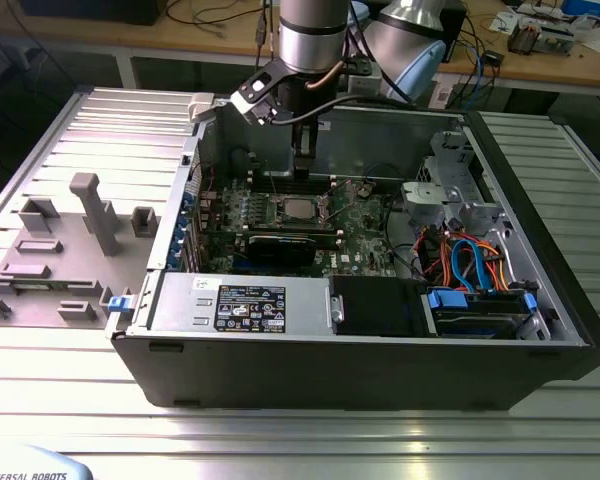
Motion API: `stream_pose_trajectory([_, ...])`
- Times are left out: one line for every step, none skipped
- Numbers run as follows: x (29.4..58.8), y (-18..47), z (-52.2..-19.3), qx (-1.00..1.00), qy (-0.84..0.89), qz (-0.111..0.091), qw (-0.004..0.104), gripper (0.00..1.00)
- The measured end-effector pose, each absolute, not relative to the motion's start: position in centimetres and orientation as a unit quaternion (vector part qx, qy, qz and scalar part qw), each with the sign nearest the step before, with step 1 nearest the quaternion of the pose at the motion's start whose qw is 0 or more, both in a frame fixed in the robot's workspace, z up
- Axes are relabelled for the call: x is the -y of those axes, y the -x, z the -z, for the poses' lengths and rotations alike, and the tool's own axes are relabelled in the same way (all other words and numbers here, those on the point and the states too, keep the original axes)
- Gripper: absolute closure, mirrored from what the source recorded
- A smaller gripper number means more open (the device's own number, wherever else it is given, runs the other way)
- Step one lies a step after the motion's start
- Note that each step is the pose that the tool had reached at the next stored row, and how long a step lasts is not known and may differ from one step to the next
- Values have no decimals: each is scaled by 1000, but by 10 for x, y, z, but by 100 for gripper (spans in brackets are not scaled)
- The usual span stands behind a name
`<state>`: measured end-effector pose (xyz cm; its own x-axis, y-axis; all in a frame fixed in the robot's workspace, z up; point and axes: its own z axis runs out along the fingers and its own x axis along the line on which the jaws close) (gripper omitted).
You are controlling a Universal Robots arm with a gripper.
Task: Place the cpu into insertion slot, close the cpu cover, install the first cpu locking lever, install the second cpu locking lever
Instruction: 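Close the cpu cover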
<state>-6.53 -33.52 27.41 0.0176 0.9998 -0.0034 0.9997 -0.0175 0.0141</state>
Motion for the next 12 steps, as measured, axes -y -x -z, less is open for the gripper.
stream_pose_trajectory([335,65,-274,-701,-713,-4,6,89])
stream_pose_trajectory([335,64,-274,-701,-713,-4,6,89])
stream_pose_trajectory([335,62,-274,-701,-713,-4,6,89])
stream_pose_trajectory([335,60,-274,-701,-713,-4,6,89])
stream_pose_trajectory([335,59,-274,-701,-713,-4,6,89])
stream_pose_trajectory([335,59,-274,-701,-713,-4,6,89])
stream_pose_trajectory([335,58,-274,-701,-713,-4,6,89])
stream_pose_trajectory([335,58,-274,-701,-713,-4,6,89])
stream_pose_trajectory([335,57,-274,-701,-713,-4,6,89])
stream_pose_trajectory([335,57,-274,-701,-713,-4,6,89])
stream_pose_trajectory([335,57,-274,-701,-713,-4,6,89])
stream_pose_trajectory([335,57,-274,-701,-713,-4,6,89])
